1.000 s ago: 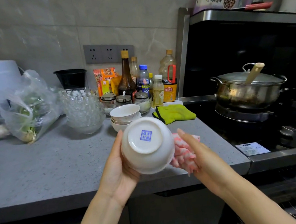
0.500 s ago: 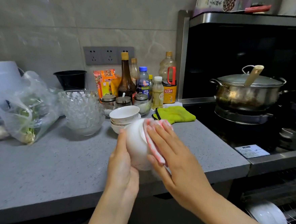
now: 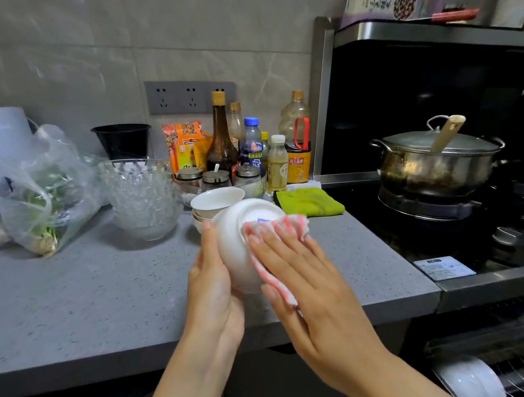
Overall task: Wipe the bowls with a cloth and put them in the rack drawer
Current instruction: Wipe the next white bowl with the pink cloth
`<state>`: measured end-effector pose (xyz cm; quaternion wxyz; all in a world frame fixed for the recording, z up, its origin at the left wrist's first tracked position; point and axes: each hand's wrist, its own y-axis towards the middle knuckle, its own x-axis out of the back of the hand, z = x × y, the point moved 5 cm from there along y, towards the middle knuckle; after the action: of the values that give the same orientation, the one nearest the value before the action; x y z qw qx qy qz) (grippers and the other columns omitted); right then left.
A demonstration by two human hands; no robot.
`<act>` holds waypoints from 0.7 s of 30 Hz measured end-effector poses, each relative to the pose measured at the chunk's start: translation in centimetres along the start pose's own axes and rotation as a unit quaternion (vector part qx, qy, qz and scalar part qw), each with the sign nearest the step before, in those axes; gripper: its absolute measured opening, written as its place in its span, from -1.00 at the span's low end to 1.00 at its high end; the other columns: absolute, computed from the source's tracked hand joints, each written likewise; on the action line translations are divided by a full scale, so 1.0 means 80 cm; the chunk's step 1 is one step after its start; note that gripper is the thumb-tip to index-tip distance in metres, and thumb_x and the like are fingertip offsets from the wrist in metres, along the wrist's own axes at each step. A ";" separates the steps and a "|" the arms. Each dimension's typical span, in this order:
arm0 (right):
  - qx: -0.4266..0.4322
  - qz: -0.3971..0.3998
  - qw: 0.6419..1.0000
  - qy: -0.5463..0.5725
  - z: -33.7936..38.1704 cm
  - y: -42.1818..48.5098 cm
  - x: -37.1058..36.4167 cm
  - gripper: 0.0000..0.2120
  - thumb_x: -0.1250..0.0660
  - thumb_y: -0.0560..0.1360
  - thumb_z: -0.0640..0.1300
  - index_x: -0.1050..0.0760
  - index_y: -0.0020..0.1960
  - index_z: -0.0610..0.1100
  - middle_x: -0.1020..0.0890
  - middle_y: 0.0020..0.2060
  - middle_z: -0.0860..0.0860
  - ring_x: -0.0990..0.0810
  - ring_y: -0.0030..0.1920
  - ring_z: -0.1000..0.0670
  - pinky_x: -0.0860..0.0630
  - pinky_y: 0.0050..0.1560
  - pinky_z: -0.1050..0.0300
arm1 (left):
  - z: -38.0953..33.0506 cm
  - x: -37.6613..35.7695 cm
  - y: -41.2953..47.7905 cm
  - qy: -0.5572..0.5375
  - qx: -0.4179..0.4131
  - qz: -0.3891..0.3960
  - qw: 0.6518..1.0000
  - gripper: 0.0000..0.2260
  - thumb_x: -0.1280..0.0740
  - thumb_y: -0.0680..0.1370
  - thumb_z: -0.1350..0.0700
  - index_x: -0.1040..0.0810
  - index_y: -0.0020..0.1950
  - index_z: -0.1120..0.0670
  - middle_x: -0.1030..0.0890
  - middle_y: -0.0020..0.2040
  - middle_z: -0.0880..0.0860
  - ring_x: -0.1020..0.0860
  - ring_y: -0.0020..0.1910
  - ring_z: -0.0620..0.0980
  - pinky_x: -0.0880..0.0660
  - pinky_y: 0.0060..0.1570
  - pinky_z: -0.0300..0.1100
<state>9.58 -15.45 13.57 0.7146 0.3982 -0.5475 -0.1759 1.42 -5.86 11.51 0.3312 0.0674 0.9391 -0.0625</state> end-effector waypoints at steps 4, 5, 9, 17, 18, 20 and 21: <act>-0.002 -0.006 0.999 -0.033 -0.017 0.017 0.007 -0.56 -0.04 0.64 -0.10 -0.26 0.49 -0.18 -0.27 0.49 0.00 -0.15 0.52 0.07 -0.04 0.52 0.01 | 0.014 -0.013 -0.008 0.029 0.001 0.039 0.999 -0.60 -0.21 0.57 -0.14 -0.62 0.12 0.15 -0.71 -0.21 0.09 -0.68 -0.25 -0.05 -0.60 -0.30 -0.22; -0.006 -0.003 0.999 -0.040 -0.022 0.017 0.008 -0.56 -0.04 0.64 -0.10 -0.26 0.49 -0.18 -0.27 0.49 0.01 -0.15 0.52 0.08 -0.05 0.52 0.01 | 0.014 -0.015 -0.008 0.024 -0.002 0.035 0.999 -0.63 -0.22 0.57 -0.12 -0.62 0.10 0.13 -0.71 -0.18 0.09 -0.68 -0.24 -0.06 -0.61 -0.29 -0.19; -0.020 0.038 0.999 -0.034 -0.035 -0.003 0.007 -0.56 0.03 0.66 -0.06 -0.22 0.51 -0.11 -0.23 0.51 0.07 -0.11 0.53 0.07 -0.06 0.50 -0.05 | 0.004 -0.004 0.002 0.015 -0.027 -0.009 0.999 -0.65 -0.23 0.57 -0.14 -0.60 0.12 0.09 -0.70 -0.04 0.12 -0.68 -0.15 -0.03 -0.59 -0.01 -0.01; -0.328 0.052 0.848 0.413 -0.110 -0.009 0.016 -0.64 -0.09 0.61 0.10 -0.60 0.18 0.02 -0.71 -0.04 -0.03 -0.64 0.08 0.00 -0.46 0.26 0.08 | 0.012 -0.003 0.024 -0.012 -0.014 0.014 1.000 -0.67 -0.19 0.59 -0.12 -0.57 0.18 0.05 -0.71 -0.08 -0.02 -0.67 -0.18 -0.18 -0.59 -0.27 -0.26; -0.394 0.048 0.815 0.422 -0.133 -0.015 0.011 -0.62 -0.14 0.60 0.12 -0.61 0.14 -0.08 -0.70 -0.07 -0.08 -0.65 0.02 -0.10 -0.49 0.22 -0.02 | 0.014 0.000 0.026 -0.014 -0.006 0.013 1.000 -0.67 -0.18 0.60 -0.12 -0.57 0.19 0.04 -0.71 -0.07 -0.03 -0.66 -0.17 -0.19 -0.58 -0.27 -0.26; -0.470 0.034 0.781 0.410 -0.166 -0.024 0.009 -0.58 -0.19 0.59 0.13 -0.59 0.06 -0.20 -0.65 -0.25 -0.02 -0.60 -0.19 -0.10 -0.56 -0.04 0.00 | 0.017 0.008 0.029 -0.018 -0.001 0.008 1.000 -0.69 -0.18 0.60 -0.11 -0.57 0.18 0.03 -0.71 -0.08 -0.04 -0.66 -0.18 -0.20 -0.56 -0.24 -0.23; -0.481 0.025 0.777 0.404 -0.176 -0.026 0.012 -0.63 -0.17 0.60 0.11 -0.60 0.02 -0.15 -0.64 -0.30 0.03 -0.59 -0.28 -0.04 -0.54 -0.22 0.13 | 0.018 0.011 0.030 -0.018 -0.002 0.007 1.000 -0.70 -0.18 0.60 -0.10 -0.57 0.16 0.03 -0.71 -0.11 -0.06 -0.66 -0.19 -0.20 -0.54 -0.21 -0.21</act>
<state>23.24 -12.08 11.41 0.9729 0.0230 -0.0621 -0.2216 2.01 -3.69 9.65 0.3484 0.0726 0.9326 -0.0599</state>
